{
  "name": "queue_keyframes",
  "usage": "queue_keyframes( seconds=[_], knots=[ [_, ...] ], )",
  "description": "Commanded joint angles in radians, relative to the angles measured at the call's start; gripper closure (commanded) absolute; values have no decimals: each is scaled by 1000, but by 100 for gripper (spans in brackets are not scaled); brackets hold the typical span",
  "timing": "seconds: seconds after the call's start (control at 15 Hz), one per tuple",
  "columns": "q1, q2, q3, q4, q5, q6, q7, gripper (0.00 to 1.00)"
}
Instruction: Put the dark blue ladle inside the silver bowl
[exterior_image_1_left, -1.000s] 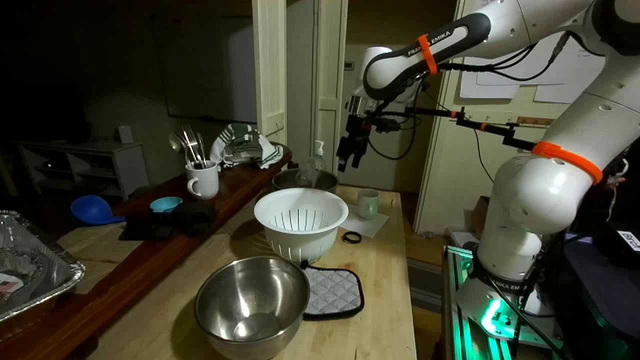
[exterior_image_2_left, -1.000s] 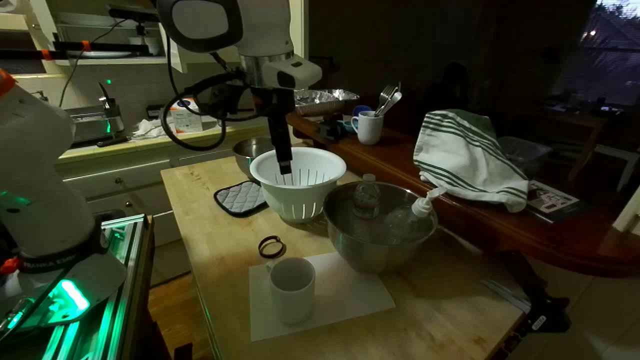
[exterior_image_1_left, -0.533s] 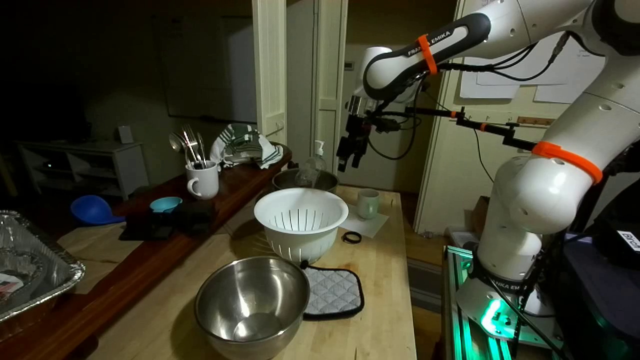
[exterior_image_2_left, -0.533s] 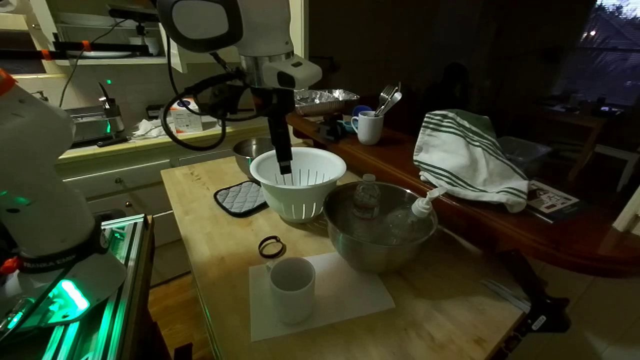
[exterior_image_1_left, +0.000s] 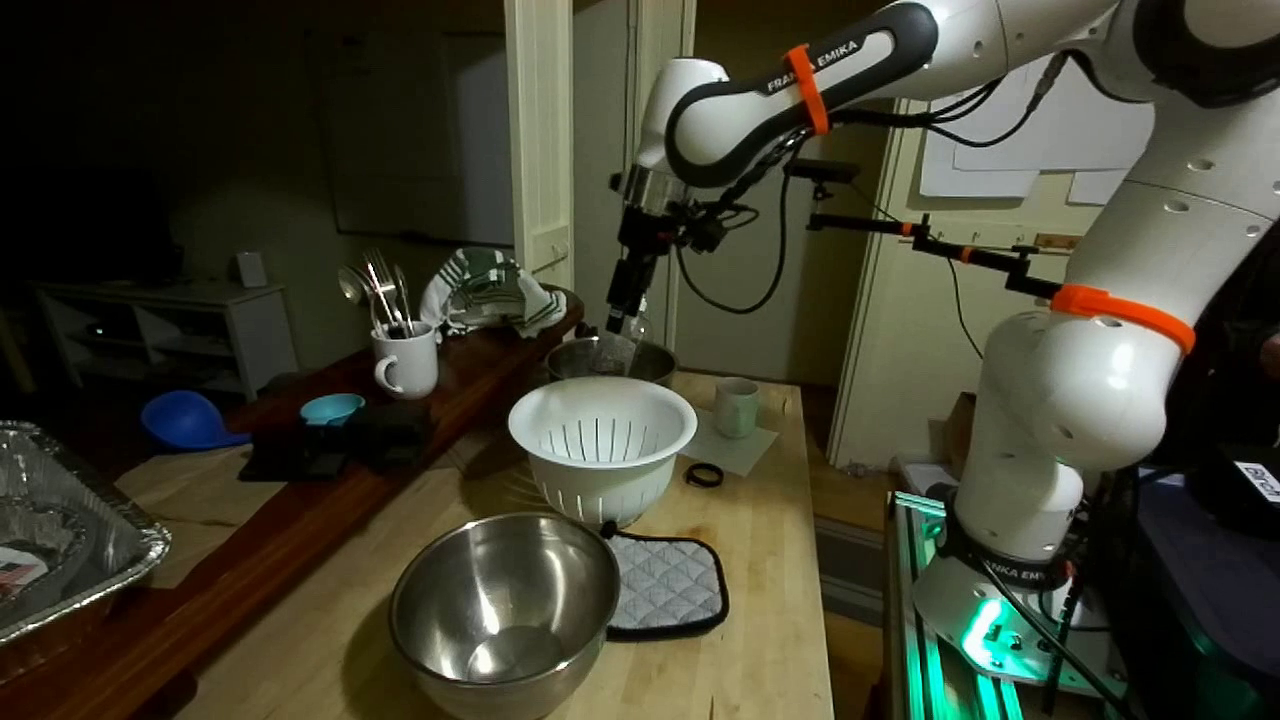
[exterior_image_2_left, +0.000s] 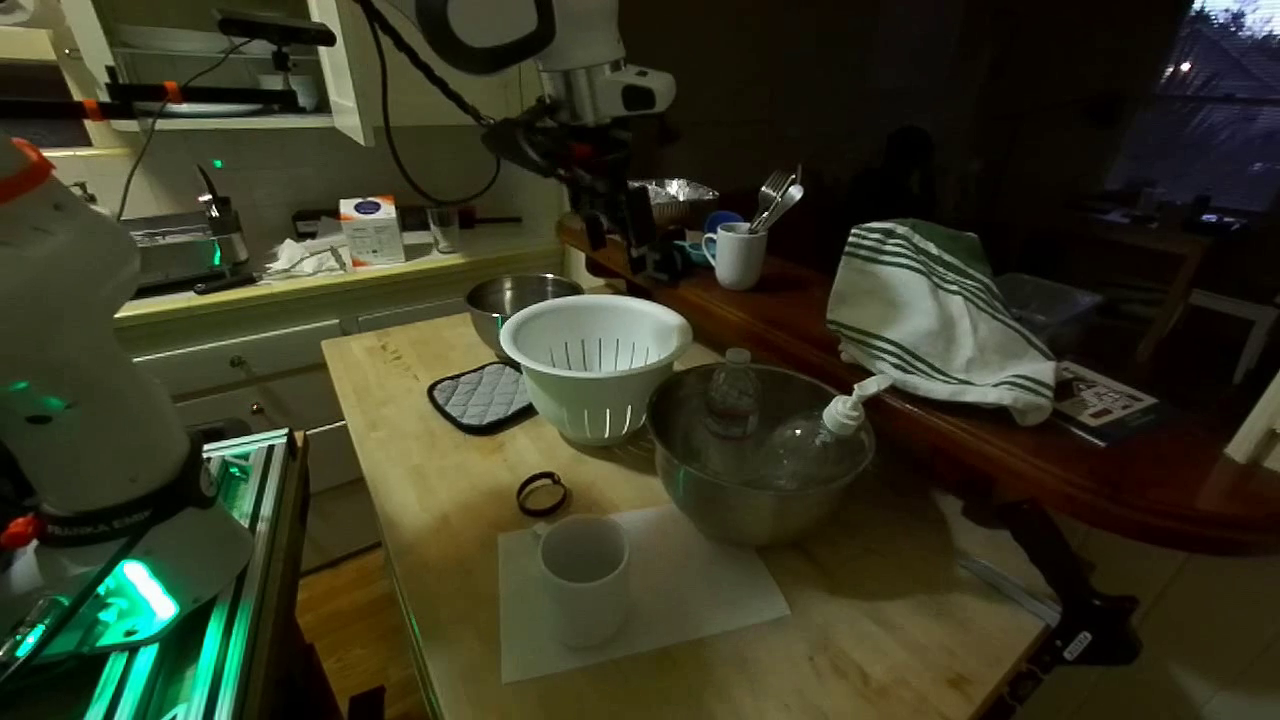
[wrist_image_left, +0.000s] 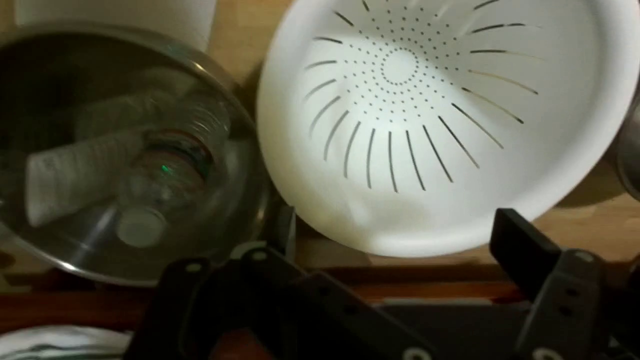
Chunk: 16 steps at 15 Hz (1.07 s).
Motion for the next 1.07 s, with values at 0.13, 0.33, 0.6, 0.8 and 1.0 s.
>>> queue_keyframes(
  seconds=[0.13, 0.33, 0.6, 0.8, 1.0],
  knots=[
    [83, 201, 115, 239, -11, -105, -97, 0],
    [77, 183, 138, 215, -1, -72, -91, 0],
    [75, 212, 140, 253, -2, -86, -123, 0],
    [94, 299, 169, 298, -7, 8, -129, 0],
    [110, 389, 210, 339, -40, 86, -130, 0]
  ],
)
